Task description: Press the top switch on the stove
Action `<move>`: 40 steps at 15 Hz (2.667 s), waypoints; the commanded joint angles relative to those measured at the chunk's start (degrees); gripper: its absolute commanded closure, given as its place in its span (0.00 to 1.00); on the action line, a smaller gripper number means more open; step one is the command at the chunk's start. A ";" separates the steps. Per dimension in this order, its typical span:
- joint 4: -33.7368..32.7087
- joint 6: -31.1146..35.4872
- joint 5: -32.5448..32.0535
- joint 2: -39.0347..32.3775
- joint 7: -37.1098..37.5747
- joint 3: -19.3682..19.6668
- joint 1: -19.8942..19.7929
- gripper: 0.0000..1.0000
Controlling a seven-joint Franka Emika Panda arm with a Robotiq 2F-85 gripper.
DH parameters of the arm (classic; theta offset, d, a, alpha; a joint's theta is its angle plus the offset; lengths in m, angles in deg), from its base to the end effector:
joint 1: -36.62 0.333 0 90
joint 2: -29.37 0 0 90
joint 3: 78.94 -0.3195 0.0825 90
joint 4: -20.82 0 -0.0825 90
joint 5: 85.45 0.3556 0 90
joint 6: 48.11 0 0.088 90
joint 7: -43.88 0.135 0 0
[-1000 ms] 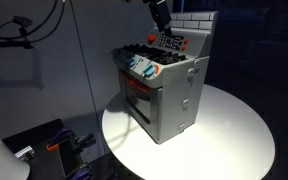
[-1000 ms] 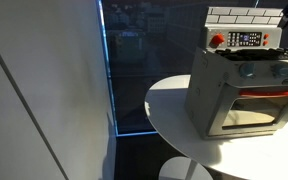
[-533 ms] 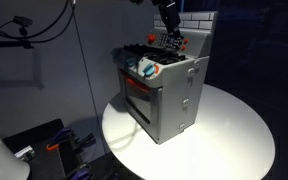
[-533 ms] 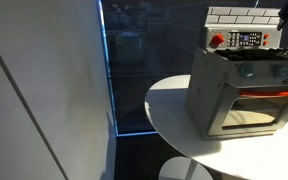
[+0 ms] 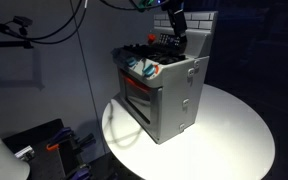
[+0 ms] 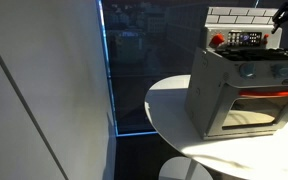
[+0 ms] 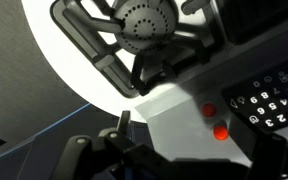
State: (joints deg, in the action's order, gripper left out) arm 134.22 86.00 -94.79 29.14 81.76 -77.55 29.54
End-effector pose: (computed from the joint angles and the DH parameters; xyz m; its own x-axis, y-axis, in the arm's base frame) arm 0.5654 -0.0900 0.4900 0.6919 -0.6254 0.3608 -0.6408 -0.7621 -0.0922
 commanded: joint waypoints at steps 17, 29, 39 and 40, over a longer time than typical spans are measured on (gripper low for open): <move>-3.78 -1.96 0.23 -2.73 5.95 2.40 1.85 0.00; -4.98 -2.06 0.53 -4.37 5.87 2.90 2.08 0.00; -5.53 -2.15 0.86 -5.33 5.68 3.07 2.28 0.00; -5.63 -2.12 0.84 -5.39 5.69 3.08 2.29 0.00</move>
State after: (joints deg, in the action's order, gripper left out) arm 131.24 85.80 -94.75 24.90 86.85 -75.37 30.95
